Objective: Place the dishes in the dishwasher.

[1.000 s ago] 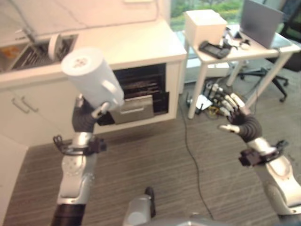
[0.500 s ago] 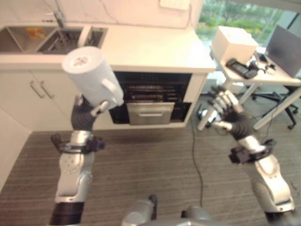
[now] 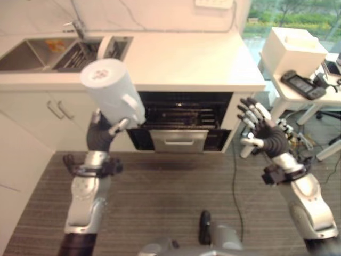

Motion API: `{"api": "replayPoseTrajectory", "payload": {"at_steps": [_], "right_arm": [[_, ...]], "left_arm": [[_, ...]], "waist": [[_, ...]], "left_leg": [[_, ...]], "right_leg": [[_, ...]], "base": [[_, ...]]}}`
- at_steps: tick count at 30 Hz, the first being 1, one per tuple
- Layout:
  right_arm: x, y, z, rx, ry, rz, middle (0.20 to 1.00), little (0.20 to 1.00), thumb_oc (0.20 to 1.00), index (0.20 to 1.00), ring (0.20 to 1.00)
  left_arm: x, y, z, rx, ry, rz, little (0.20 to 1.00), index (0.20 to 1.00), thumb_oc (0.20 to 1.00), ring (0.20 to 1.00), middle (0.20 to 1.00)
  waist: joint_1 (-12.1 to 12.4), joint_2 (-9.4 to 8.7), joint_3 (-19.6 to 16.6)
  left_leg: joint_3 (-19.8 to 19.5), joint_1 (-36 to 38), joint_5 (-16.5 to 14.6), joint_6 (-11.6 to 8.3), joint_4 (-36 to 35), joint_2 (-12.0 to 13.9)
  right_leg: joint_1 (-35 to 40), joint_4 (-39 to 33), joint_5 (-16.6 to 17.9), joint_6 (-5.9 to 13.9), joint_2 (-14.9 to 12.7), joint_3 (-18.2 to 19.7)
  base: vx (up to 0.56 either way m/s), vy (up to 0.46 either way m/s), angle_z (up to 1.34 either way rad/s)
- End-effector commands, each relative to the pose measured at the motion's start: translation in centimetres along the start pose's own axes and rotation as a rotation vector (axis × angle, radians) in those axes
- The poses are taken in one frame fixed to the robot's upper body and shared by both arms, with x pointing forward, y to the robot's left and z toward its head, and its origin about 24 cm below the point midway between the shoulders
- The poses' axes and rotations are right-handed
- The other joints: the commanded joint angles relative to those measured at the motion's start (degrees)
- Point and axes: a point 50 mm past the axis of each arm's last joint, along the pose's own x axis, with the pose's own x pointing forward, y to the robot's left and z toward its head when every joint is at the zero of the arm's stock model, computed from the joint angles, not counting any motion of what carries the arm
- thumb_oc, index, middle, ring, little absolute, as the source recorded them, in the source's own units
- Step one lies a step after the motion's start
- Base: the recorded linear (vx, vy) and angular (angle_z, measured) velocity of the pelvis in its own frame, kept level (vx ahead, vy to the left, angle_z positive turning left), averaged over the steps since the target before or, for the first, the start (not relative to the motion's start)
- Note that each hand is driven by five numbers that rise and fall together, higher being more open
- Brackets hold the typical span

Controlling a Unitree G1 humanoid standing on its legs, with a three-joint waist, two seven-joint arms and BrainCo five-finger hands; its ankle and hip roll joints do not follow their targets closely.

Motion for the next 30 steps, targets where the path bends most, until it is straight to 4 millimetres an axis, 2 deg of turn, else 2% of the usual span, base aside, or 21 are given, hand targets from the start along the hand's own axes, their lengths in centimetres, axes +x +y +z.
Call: {"api": "replayPoseTrajectory", "payload": {"at_steps": [1,2,3,4,5,7,8,10,13,14,17,18,19,22,25,27,28,29,30], "right_arm": [[0.1,-0.9,2.1,-0.005,-0.098,-0.011,1.000,1.000,1.000,1.000,1.000],[0.0,-1.1,2.2,-0.014,-0.093,-0.012,1.000,1.000,1.000,1.000,1.000],[-0.2,-1.4,2.1,-0.031,-0.082,-0.011,1.000,1.000,1.000,1.000,1.000],[-0.3,-1.6,2.2,-0.038,-0.078,-0.014,1.000,1.000,1.000,1.000,1.000],[-0.3,-1.8,2.1,-0.052,-0.069,-0.022,1.000,1.000,1.000,1.000,1.000],[-0.2,-2.2,2.1,-0.058,-0.065,-0.029,1.000,1.000,1.000,1.000,1.000],[-0.4,-2.2,2.1,-0.061,-0.064,-0.026,1.000,1.000,1.000,1.000,1.000],[-0.8,-2.4,2.4,-0.077,-0.068,-0.023,1.000,1.000,1.000,1.000,1.000],[-0.5,-2.5,2.9,-0.104,-0.088,-0.029,1.000,1.000,1.000,1.000,1.000],[-0.5,-2.5,2.9,-0.105,-0.091,-0.031,1.000,1.000,1.000,1.000,1.000],[-0.4,-2.2,3.0,-0.081,-0.111,-0.052,1.000,1.000,1.000,1.000,1.000],[-0.5,-2.0,2.8,-0.067,-0.122,-0.067,1.000,1.000,1.000,1.000,1.000],[-0.5,-1.9,2.7,-0.062,-0.122,-0.072,1.000,1.000,1.000,1.000,1.000],[-0.5,-1.5,2.3,-0.031,-0.121,-0.083,1.000,1.000,1.000,1.000,1.000],[-0.6,-1.0,1.8,-0.005,-0.114,-0.077,1.000,1.000,1.000,1.000,1.000],[-0.4,-0.6,1.4,0.012,-0.107,-0.065,1.000,1.000,1.000,1.000,1.000],[-0.3,-0.5,1.3,0.019,-0.110,-0.053,1.000,1.000,1.000,1.000,1.000],[0.0,-0.3,1.3,0.029,-0.120,-0.036,1.000,1.000,1.000,1.000,1.000],[0.3,-0.2,1.4,0.035,-0.125,-0.025,1.000,1.000,1.000,1.000,1.000]], "left_arm": [[0.7,-0.3,2.8,-0.004,-0.143,-0.059,0.200,0.200,0.200,0.200,0.200],[0.6,-0.3,2.8,-0.009,-0.145,-0.059,0.200,0.200,0.200,0.200,0.200],[0.5,-0.3,2.8,-0.020,-0.153,-0.056,0.200,0.200,0.200,0.200,0.200],[0.5,-0.4,2.8,-0.028,-0.155,-0.057,0.200,0.200,0.200,0.200,0.200],[0.6,-0.4,2.8,-0.036,-0.157,-0.051,0.200,0.200,0.200,0.200,0.200],[0.3,-0.2,2.6,-0.049,-0.154,-0.043,0.200,0.200,0.200,0.200,0.200],[0.2,-0.1,2.6,-0.044,-0.156,-0.040,0.200,0.200,0.200,0.200,0.200],[0.1,0.0,2.8,-0.048,-0.172,-0.037,0.200,0.200,0.200,0.200,0.200],[0.5,-0.2,3.0,-0.050,-0.202,-0.043,0.200,0.200,0.200,0.200,0.200],[0.6,-0.2,3.0,-0.048,-0.204,-0.044,0.200,0.200,0.200,0.200,0.200],[1.7,-0.4,3.2,-0.026,-0.217,-0.064,0.200,0.200,0.200,0.200,0.200],[2.2,-0.6,3.4,-0.011,-0.222,-0.089,0.200,0.200,0.200,0.200,0.200],[2.4,-0.7,3.5,-0.005,-0.219,-0.097,0.200,0.200,0.200,0.200,0.200],[2.6,-0.8,3.4,0.032,-0.202,-0.108,0.200,0.200,0.200,0.200,0.200],[2.5,-1.0,3.2,0.072,-0.183,-0.122,0.200,0.200,0.200,0.200,0.200],[2.5,-1.1,2.9,0.099,-0.170,-0.127,0.200,0.200,0.200,0.200,0.200],[2.6,-1.1,3.0,0.125,-0.171,-0.129,0.200,0.200,0.200,0.200,0.200],[2.7,-1.0,3.0,0.170,-0.169,-0.125,0.200,0.200,0.200,0.200,0.200],[2.8,-1.0,3.0,0.200,-0.167,-0.122,0.200,0.200,0.200,0.200,0.200]], "waist": [[-1.7,-0.54,-3.6],[-1.8,-0.46,-3.6],[-1.8,-0.28,-3.3],[-1.7,-0.50,-2.8],[-1.7,-0.61,-2.1],[-2.1,0.27,-1.8],[-2.2,0.75,-1.8],[-1.8,1.30,-1.7],[-1.5,1.81,-1.7],[-1.6,1.89,-1.8],[-1.6,1.47,-2.4],[-0.9,0.56,-2.5],[-0.6,0.24,-2.4],[0.4,-0.55,-2.5],[0.7,-0.94,-2.3],[1.1,-1.27,-1.9],[1.5,-1.63,-1.5],[1.9,-2.08,-1.1],[2.0,-2.22,-0.9]], "left_leg": [[5.8,-0.6,2.3,-2.18,2.4,2.6],[5.8,0.2,3.7,-2.50,2.4,2.5],[6.2,0.7,8.6,-3.65,2.4,2.8],[6.5,0.0,10.7,-4.29,2.4,3.2],[8.3,-1.9,11.5,-4.80,2.4,4.9],[9.4,-4.9,7.8,-5.45,2.4,8.7],[8.3,-7.0,8.2,-6.47,2.4,10.4],[5.8,-11.4,10.9,-8.83,2.4,13.4],[4.7,-13.4,11.9,-9.94,2.4,14.7],[4.8,-13.6,11.9,-9.96,2.4,14.7],[5.3,-12.9,10.2,-8.86,2.4,13.1],[5.3,-12.5,9.0,-7.60,2.4,11.3],[5.1,-12.5,8.7,-7.06,2.4,10.8],[4.4,-12.9,8.0,-4.98,2.4,9.0],[3.8,-13.2,7.9,-3.38,2.4,8.0],[3.9,-13.3,7.9,-3.16,2.4,7.9],[4.3,-13.6,8.1,-3.43,2.4,8.0],[5.2,-13.8,8.0,-3.82,2.4,8.4],[5.6,-13.8,7.8,-3.98,2.4,8.7]], "right_leg": [[2.8,-1.8,-0.8,6.49,-1.2,2.9],[2.9,-1.8,-1.1,6.12,-0.9,3.3],[3.9,-1.8,-1.9,5.17,-0.6,4.0],[4.5,-1.8,-2.1,4.88,-0.8,4.0],[5.5,-1.8,-2.5,4.72,-1.2,3.7],[6.4,-1.8,-3.1,5.57,-1.7,2.7],[6.7,-1.8,-3.5,5.83,-1.7,2.7],[7.9,-1.8,-4.8,6.21,-2.5,2.6],[8.7,-1.8,-5.6,7.10,-4.5,2.0],[8.7,-1.8,-5.5,7.25,-4.8,1.8],[9.3,-1.8,-4.4,9.45,-7.7,0.8],[10.1,-1.8,-3.4,10.61,-9.7,0.0],[10.6,-1.8,-3.0,10.62,-10.2,-0.3],[12.8,-1.8,-1.6,10.39,-10.1,-0.3],[14.6,-1.8,1.2,10.31,-8.5,0.4],[14.3,-1.8,0.8,10.02,-8.0,0.4],[12.9,-1.8,-1.3,9.95,-7.8,0.5],[9.8,-1.8,-1.8,10.51,-8.4,0.5],[8.4,-1.8,-1.0,10.80,-8.8,0.7]], "base": [[0.18,-0.098,0.14],[0.18,-0.056,0.10],[0.12,-0.022,0.04],[0.10,0.021,0.05],[0.04,0.105,0.14],[0.05,0.257,0.43],[0.07,0.328,0.54],[0.08,0.345,0.29],[0.07,0.329,0.12],[0.09,0.429,0.00],[0.13,0.397,-0.25],[0.16,0.437,-0.08],[0.17,0.451,0.02],[0.11,0.207,-0.01],[0.09,0.104,0.02],[0.03,-0.019,-0.20],[-0.02,-0.164,-0.48],[-0.03,-0.210,-0.55],[-0.01,-0.303,-0.52]]}}
